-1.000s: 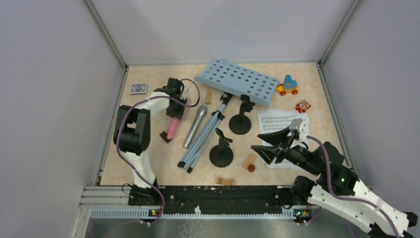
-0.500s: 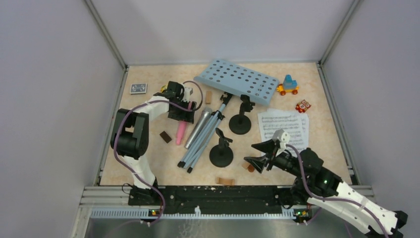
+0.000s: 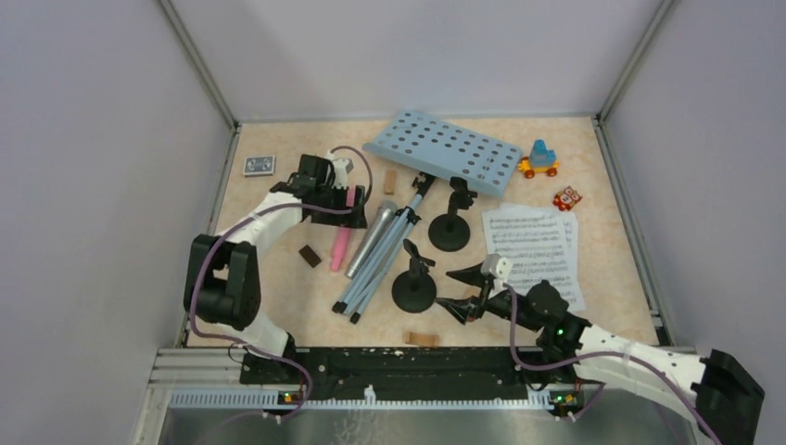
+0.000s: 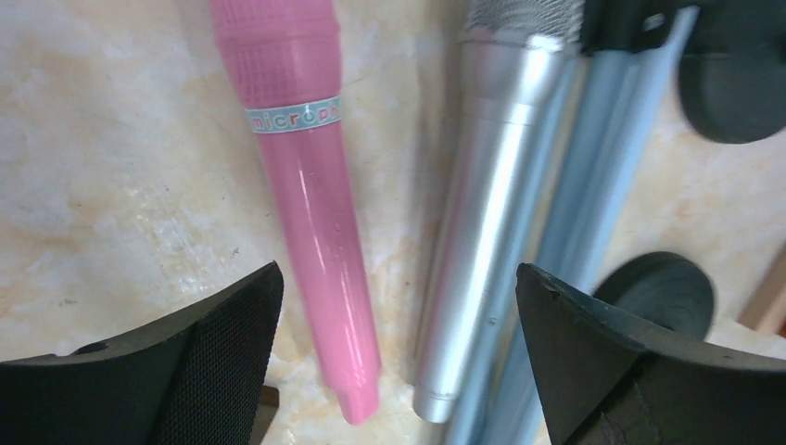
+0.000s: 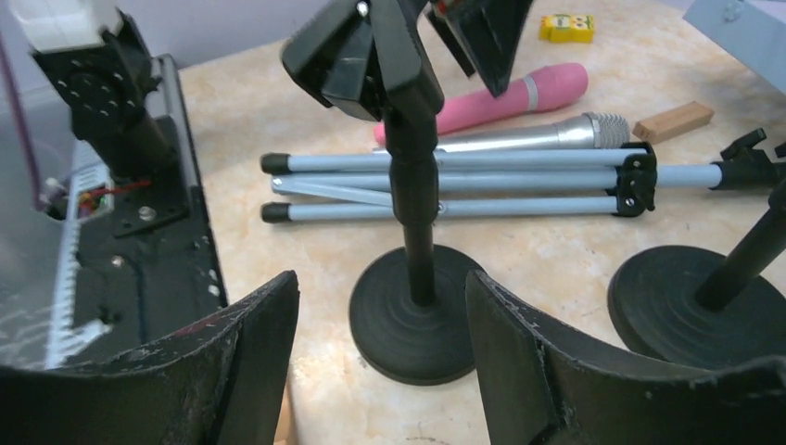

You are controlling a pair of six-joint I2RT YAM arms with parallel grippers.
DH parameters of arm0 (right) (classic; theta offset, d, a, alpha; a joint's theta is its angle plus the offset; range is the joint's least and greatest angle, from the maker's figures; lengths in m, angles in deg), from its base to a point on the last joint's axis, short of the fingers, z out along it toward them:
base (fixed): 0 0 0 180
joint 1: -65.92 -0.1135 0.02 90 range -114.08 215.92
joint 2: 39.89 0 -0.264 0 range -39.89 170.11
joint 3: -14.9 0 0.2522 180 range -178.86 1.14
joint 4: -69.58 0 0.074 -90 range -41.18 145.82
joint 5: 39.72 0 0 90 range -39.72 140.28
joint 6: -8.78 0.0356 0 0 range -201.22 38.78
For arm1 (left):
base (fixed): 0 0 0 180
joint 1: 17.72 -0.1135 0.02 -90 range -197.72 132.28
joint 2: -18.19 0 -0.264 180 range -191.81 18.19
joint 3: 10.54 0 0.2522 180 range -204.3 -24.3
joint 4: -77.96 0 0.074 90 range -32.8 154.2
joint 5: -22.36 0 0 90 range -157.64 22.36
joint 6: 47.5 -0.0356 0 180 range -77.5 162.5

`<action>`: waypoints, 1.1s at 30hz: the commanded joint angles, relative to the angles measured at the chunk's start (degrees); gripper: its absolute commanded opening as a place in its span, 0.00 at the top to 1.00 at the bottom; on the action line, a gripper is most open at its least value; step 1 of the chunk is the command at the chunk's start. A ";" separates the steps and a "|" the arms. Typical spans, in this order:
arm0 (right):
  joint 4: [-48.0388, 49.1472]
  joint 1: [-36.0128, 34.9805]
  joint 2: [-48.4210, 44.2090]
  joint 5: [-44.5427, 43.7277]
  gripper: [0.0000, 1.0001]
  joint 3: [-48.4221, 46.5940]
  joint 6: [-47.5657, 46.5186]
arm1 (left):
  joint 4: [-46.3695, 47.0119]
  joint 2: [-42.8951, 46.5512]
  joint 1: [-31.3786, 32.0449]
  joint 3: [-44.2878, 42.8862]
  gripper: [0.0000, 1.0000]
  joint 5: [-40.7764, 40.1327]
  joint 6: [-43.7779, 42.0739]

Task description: Pack up the instrument practice props

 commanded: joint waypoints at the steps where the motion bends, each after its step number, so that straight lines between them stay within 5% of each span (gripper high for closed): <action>1: 21.57 -0.77 9.90 -2.25 0.34 -0.39 -5.63 | 4.11 8.74 -0.03 0.61 0.01 2.85 3.64; 10: 39.13 -1.13 33.31 -0.60 0.35 -4.83 -9.52 | 4.30 22.39 -0.11 2.85 0.01 3.08 4.35; 17: 48.94 -1.23 47.67 -2.21 0.45 -9.78 -6.55 | 4.51 38.48 -0.11 8.48 0.01 9.48 5.44; 27: 53.28 -1.40 55.91 -7.06 0.94 -12.22 -7.57 | 5.38 59.62 -0.11 19.87 0.01 2.17 6.39; 33: 43.63 -0.36 52.64 -19.53 1.00 -13.01 -14.06 | 4.30 61.74 -0.11 22.84 0.01 0.23 7.77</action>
